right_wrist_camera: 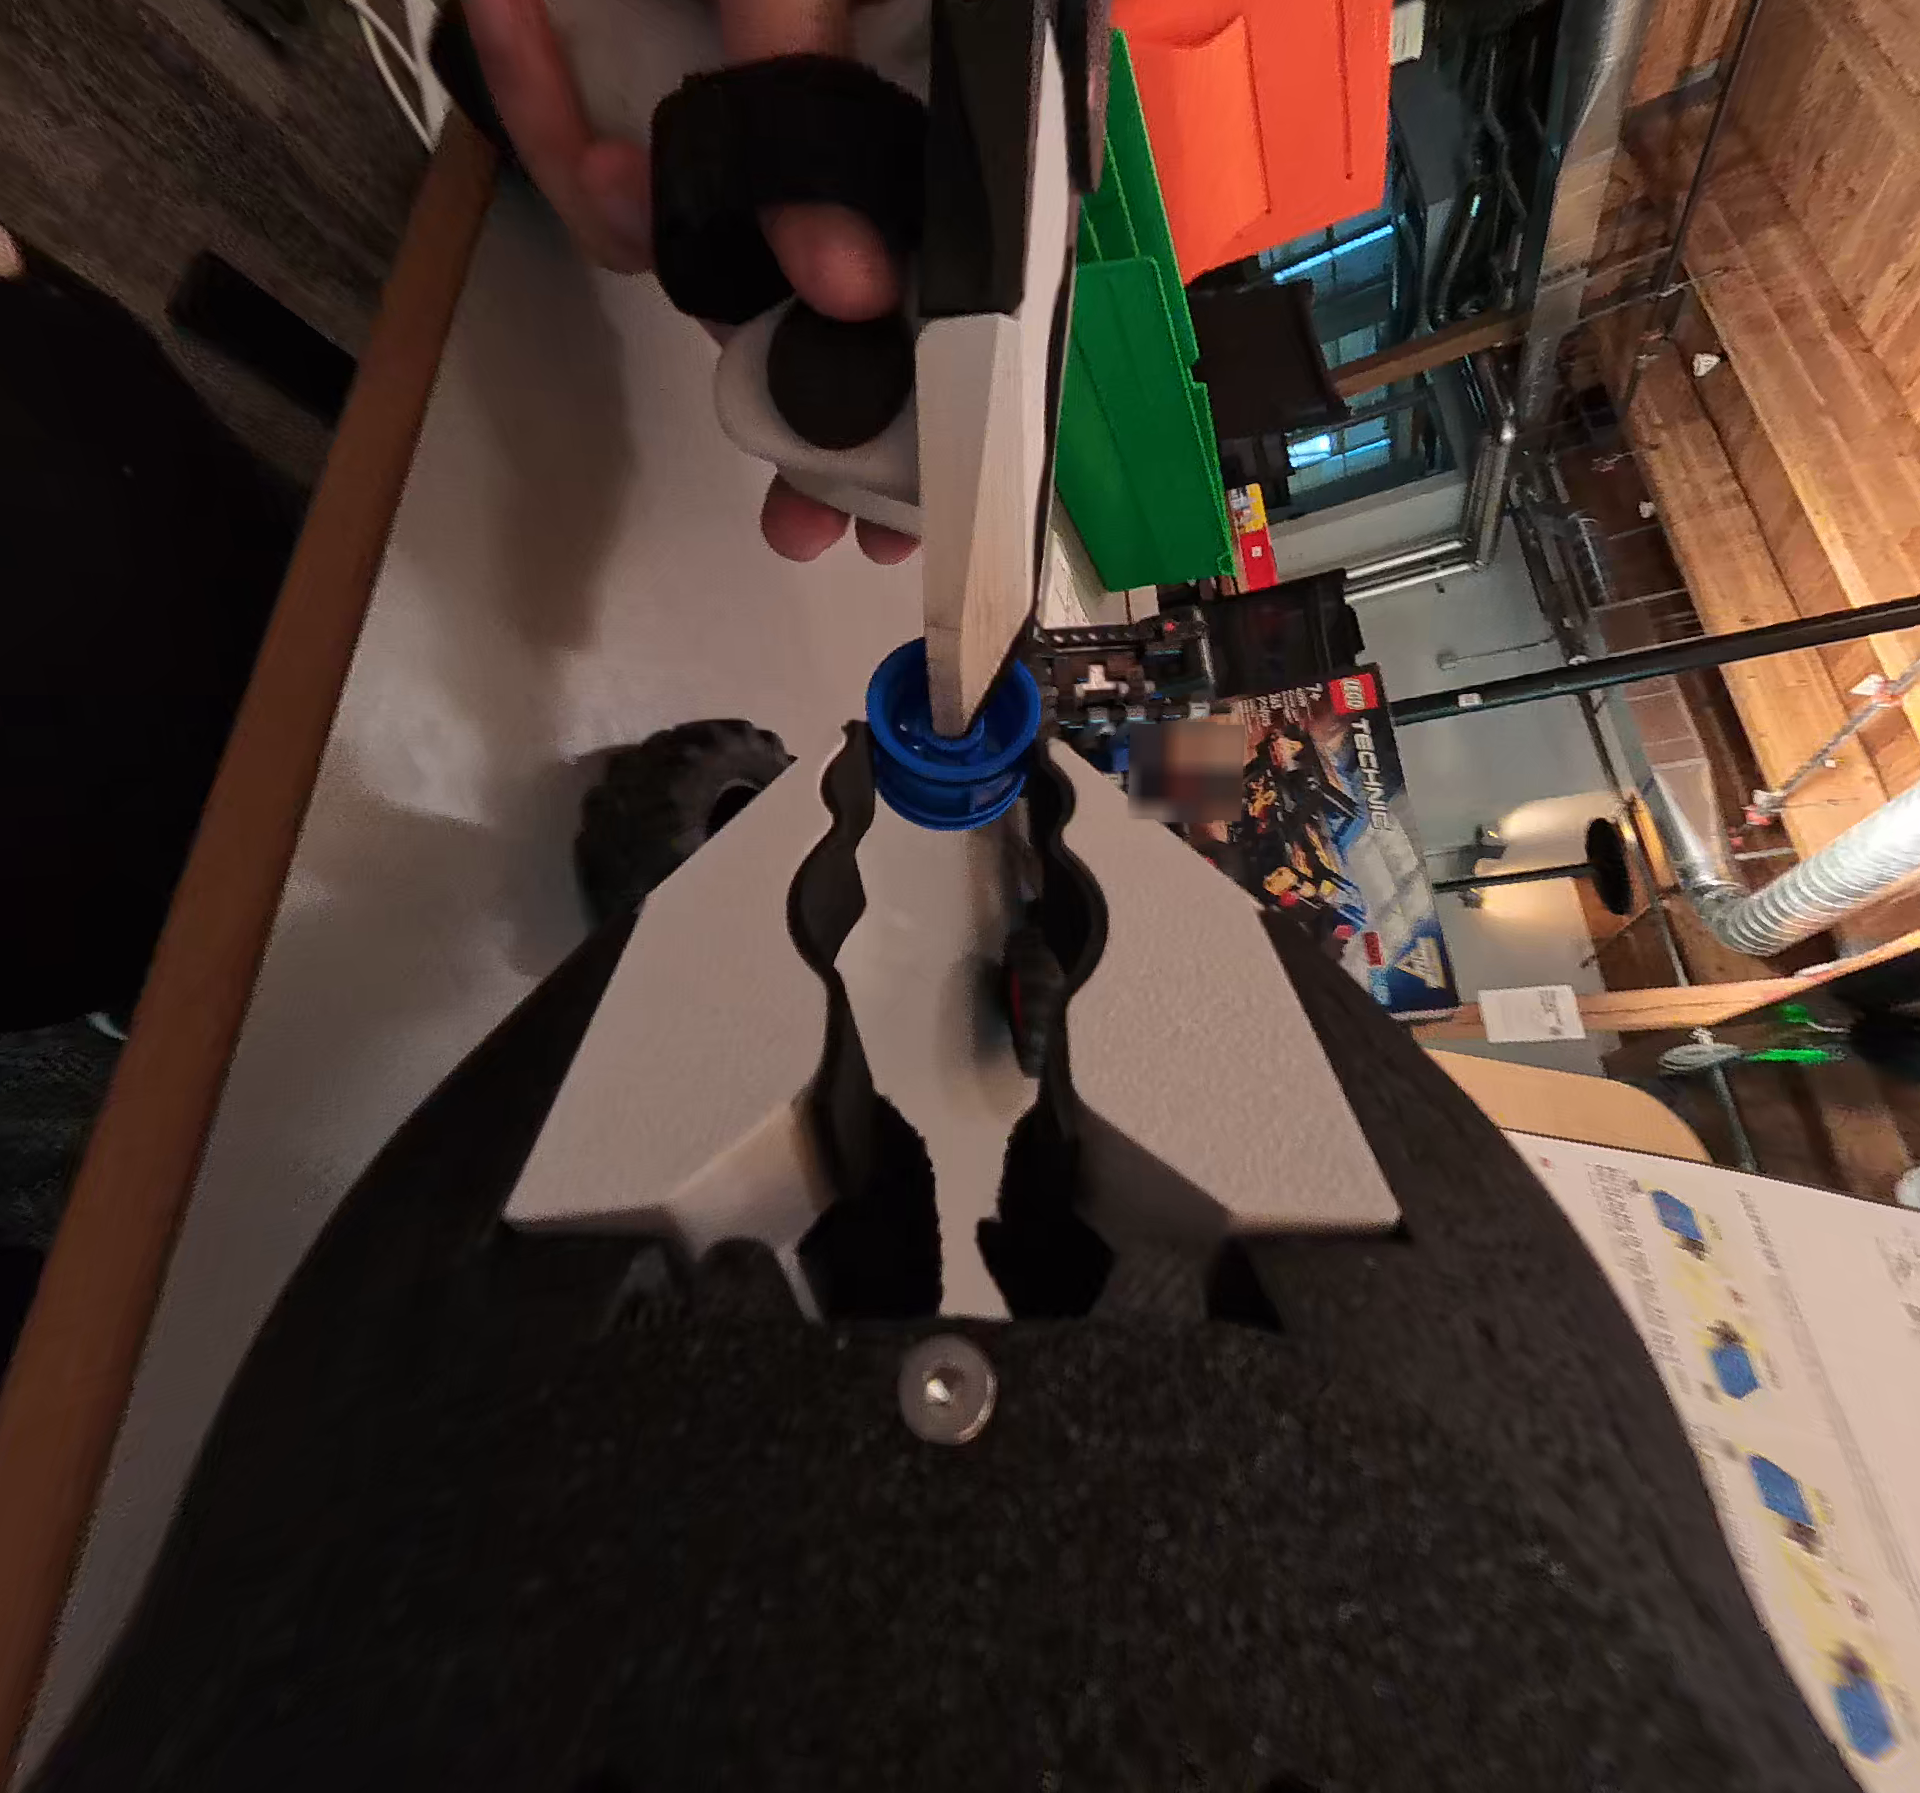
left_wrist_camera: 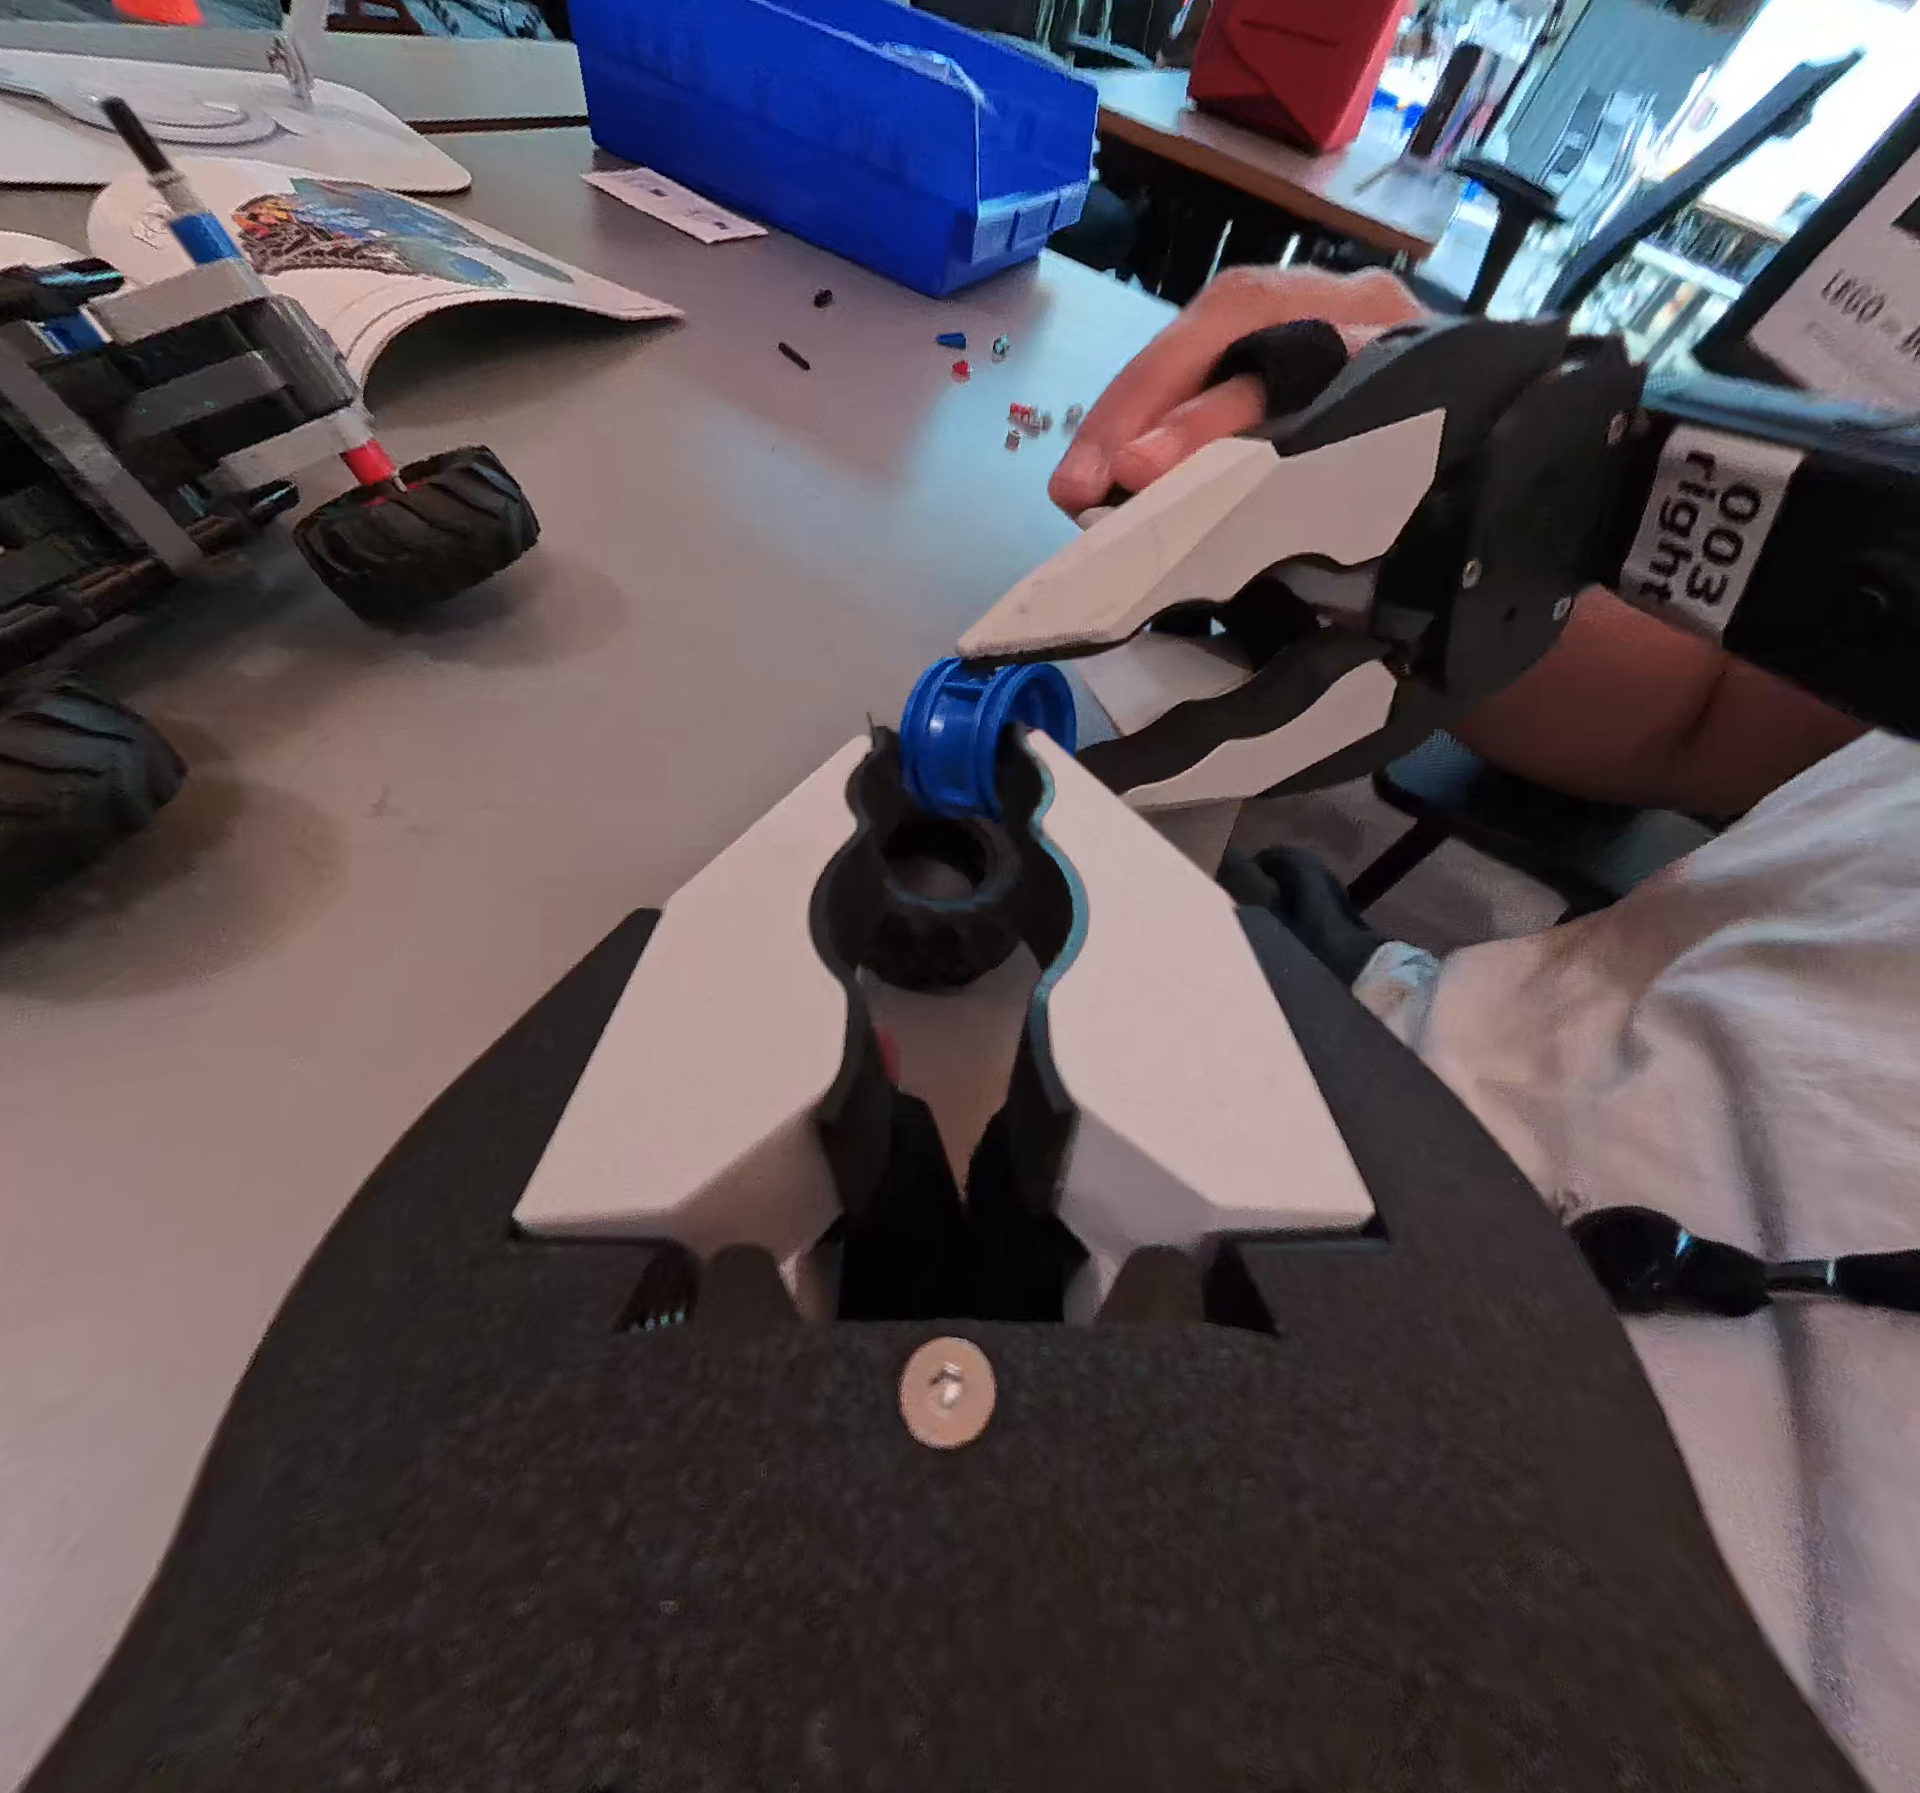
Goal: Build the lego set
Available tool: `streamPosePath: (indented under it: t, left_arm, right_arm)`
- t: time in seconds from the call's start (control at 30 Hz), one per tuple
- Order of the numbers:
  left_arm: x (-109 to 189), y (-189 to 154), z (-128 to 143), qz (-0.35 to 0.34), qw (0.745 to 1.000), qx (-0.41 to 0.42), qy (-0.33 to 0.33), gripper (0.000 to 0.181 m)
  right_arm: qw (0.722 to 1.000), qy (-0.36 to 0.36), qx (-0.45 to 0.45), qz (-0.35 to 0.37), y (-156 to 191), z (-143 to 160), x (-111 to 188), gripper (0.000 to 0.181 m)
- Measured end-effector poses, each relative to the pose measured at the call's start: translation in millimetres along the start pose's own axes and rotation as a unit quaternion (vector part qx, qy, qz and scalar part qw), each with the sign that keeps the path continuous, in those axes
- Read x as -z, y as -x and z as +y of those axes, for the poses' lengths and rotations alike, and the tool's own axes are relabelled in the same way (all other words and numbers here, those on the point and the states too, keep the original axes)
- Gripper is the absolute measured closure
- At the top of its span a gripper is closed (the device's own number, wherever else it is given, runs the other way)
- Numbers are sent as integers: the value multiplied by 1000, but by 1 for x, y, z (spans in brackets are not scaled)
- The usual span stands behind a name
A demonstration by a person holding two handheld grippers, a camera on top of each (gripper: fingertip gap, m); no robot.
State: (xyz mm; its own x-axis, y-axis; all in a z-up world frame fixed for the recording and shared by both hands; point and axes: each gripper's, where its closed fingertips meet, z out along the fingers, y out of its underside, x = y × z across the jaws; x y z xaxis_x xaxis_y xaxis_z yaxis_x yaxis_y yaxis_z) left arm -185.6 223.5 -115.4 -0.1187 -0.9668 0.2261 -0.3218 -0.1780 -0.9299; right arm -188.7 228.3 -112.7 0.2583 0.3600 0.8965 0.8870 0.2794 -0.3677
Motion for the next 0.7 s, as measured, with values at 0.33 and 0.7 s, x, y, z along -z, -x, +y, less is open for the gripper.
streamPosePath:
  t: [0.33, 0.7]
  left_arm:
    - [26, -7, -41, -247, 834, -487, -79, 164]
    - [11, -13, -22, -293, 723, -624, -31, 163]
  right_arm:
    - [761, -119, -556, -311, -5, -24, 24, 133]
    - [667, -124, -643, -355, -7, -20, 12, 151]
